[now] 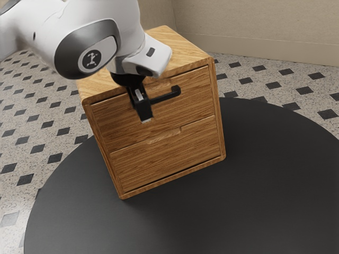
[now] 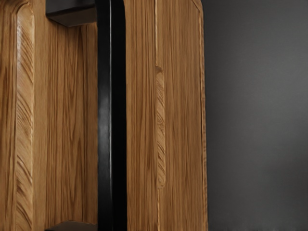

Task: Pull the drawer handle with one arm to open the drawer

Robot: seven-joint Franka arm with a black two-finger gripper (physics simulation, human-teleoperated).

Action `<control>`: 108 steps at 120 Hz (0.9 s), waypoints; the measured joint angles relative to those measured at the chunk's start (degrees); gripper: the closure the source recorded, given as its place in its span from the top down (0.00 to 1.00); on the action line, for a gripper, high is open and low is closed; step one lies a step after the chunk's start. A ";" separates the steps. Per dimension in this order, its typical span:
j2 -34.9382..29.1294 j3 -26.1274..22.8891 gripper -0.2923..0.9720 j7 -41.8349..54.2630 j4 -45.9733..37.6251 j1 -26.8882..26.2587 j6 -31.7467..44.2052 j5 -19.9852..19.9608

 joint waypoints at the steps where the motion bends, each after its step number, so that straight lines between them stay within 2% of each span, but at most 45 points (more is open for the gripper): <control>1: 0.13 0.04 0.78 0.15 0.12 0.14 0.03 -0.06; 16: 1.14 -6.30 0.84 2.11 0.67 6.66 0.44 -1.13; 24: 1.30 -2.64 0.77 3.01 0.71 2.22 0.60 -1.60; 49: 2.48 -2.06 0.77 5.13 0.79 -0.74 1.34 -1.77; 58: 3.45 -1.41 0.82 5.73 0.83 -1.80 1.56 -1.01; 62: 3.72 -1.72 0.83 5.99 0.85 -1.48 1.63 -0.47; 75: 4.42 -2.54 0.77 6.75 0.82 -0.34 1.75 1.04; 108: 4.72 -2.97 0.77 8.03 0.81 0.11 1.84 1.83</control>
